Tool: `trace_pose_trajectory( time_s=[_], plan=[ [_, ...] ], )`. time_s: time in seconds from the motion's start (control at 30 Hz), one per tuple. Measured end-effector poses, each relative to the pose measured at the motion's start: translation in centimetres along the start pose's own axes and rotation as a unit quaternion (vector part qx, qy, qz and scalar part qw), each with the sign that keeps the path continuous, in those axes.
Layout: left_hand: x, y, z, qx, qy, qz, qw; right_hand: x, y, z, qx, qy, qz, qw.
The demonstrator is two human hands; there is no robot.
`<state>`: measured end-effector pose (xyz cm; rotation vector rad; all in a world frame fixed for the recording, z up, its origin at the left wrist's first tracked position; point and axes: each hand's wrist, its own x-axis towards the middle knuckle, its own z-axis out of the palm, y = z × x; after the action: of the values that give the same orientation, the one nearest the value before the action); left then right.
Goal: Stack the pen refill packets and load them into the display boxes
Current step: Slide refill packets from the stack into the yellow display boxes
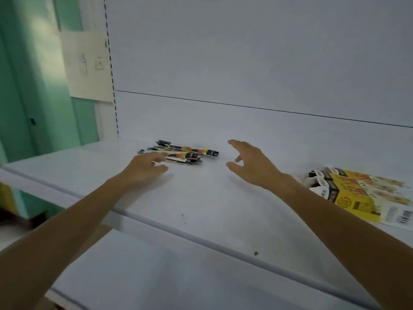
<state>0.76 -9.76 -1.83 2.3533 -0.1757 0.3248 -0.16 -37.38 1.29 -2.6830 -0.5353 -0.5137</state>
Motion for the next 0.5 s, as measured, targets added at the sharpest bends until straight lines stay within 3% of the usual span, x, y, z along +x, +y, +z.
trace_pose_trajectory(
  time_s=[0.23,0.43,0.5],
  plan=[
    [6.1,-7.4,-4.8,0.063,-0.035,0.045,0.996,7.0,-4.8,5.8,-0.083,-0.080,0.016,0.993],
    [11.1,-10.9,-6.3,0.063,-0.088,0.076,0.991,12.4,-5.9,9.3,-0.045,-0.045,0.165,0.984],
    [12.2,-11.3,-6.0,0.067,-0.105,0.084,0.989,13.0,-5.9,10.5,-0.042,-0.077,0.184,0.979]
  ],
)
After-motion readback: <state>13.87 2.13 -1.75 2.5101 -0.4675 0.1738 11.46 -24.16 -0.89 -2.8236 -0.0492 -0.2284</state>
